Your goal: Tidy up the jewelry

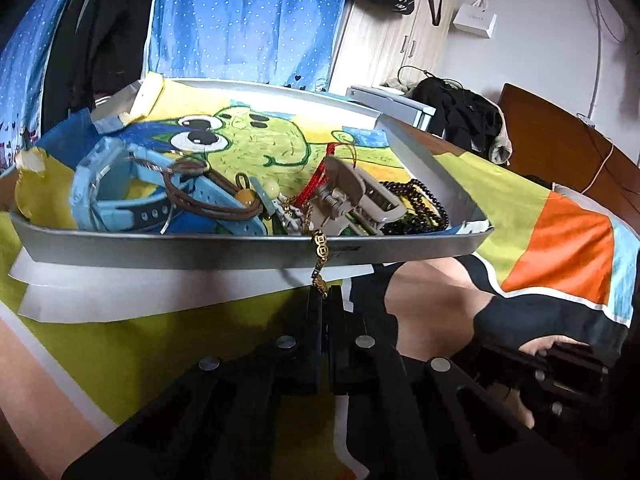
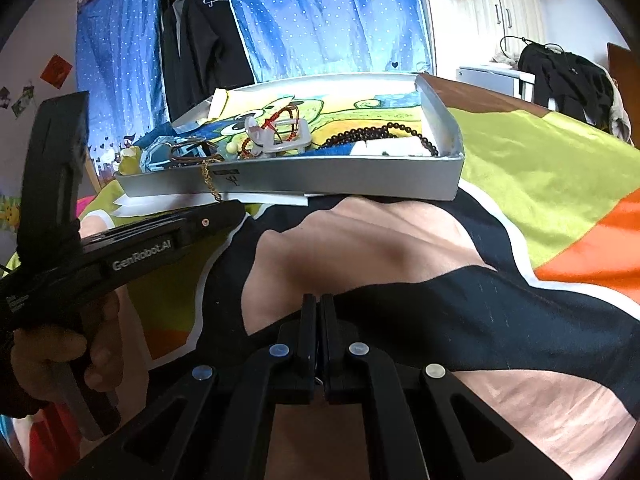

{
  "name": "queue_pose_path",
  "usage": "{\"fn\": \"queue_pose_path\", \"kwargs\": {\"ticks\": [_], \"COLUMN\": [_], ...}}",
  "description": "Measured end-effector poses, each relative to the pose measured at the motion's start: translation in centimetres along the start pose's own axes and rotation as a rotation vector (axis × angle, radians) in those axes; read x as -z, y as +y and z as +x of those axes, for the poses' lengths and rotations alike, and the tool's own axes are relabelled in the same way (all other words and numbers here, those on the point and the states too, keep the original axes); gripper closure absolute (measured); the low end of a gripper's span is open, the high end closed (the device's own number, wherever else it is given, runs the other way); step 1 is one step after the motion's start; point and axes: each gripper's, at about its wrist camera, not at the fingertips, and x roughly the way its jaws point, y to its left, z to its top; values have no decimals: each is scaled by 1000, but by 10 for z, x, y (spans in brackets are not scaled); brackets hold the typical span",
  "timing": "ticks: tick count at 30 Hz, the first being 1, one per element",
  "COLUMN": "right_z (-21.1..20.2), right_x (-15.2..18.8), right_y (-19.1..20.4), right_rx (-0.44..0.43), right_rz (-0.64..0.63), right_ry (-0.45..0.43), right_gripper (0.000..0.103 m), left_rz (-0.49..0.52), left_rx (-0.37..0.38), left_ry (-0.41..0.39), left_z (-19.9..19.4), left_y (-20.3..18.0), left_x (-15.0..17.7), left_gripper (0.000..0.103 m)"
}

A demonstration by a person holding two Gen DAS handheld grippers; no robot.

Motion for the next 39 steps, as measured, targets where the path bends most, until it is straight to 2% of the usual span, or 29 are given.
{"fn": "queue_pose_path", "kwargs": {"ticks": [6, 13, 20, 24, 28, 31, 34, 39], "right_z": [-11, -29, -37, -29, 0, 23, 42, 67], "right_x": [-18, -61, -129, -164, -188, -191, -187, -170], "right_y": [2, 6, 14, 20, 26, 27, 24, 14], "right_rx": [-6, -43, -86, -88, -90, -92, -98, -111], "right_rz": [-18, -38, -81, -108, -125, -111, -91, -33], "right_ry": [-41, -128, -215, -240, -204, -162, -121, -41], "right_gripper": [100, 100, 100, 100, 100, 100, 100, 100], "left_rz": [14, 38, 53, 51, 11, -28, -71, -88], "left_rx": [16, 35, 28, 15, 17, 10, 11, -6], "left_ry": [10, -8, -52, -82, -65, -46, -10, 26], "left_z": [-31, -66, -65, -55, -35, -23, -13, -11], "left_y": [2, 10, 15, 20, 31, 43, 56, 62], "left_x": [-20, -70, -131, -149, -149, -143, -136, -126], "left_gripper": [103, 103, 103, 103, 103, 103, 103, 103]}}
